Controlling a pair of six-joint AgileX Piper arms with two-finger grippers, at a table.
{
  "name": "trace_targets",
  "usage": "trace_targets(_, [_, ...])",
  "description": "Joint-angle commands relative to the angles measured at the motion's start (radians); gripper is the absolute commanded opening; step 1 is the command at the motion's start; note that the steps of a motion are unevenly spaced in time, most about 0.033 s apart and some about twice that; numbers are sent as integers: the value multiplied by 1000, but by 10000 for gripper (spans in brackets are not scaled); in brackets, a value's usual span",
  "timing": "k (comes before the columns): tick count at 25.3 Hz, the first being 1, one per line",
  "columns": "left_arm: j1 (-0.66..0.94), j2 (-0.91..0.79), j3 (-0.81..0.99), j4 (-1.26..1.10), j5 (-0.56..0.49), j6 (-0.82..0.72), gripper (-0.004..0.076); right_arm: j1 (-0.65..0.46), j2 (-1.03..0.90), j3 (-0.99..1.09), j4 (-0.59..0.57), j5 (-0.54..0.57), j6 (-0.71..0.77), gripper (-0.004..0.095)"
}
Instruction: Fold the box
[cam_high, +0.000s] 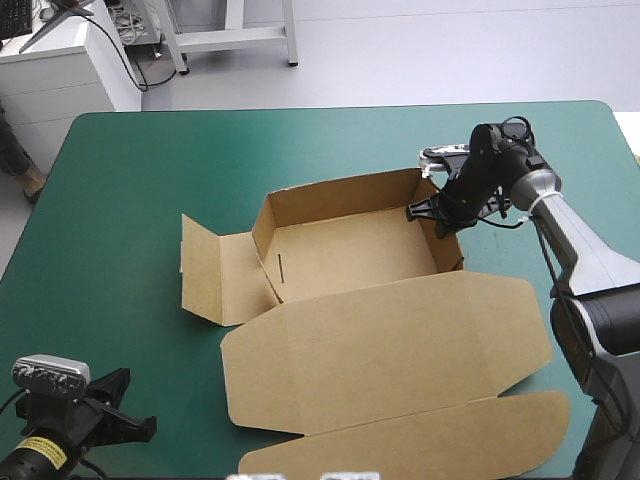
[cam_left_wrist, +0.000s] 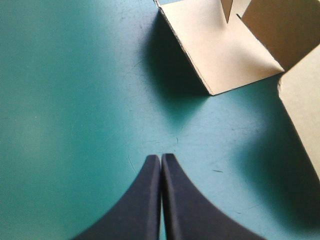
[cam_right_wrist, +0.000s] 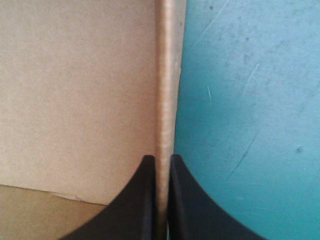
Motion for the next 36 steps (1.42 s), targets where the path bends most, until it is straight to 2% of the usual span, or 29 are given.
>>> trace_targets(1, [-5,13,-34,-5,-60,-3,-8,-1,-111,-70,-17,22,-8,-17])
trace_targets(13, [-5,13,-34,-5,-60,-3,-8,-1,-365,-140,-175,22,59,-17])
trace_targets(24, [-5,13,-34,-5,-68,-10,7,-3,-524,-140,-161,22,81,-17])
trace_targets(27, [-5,13,-34,-5,-68,-10,114,-3,-542,-139,-161,22,81,-17])
trace_targets(30, [-5,13,-34,-3,-68,-10,302,-3,-552,-139,-161,22,81,-17])
trace_targets(33, [-5,13,-34,-5,-68,-10,444,-3,-552,-139,-161,22,81,-17])
trace_targets(36, [-5,13,-34,-62,-64,-6,465,-3,-552,-139,-161,22,81,-17])
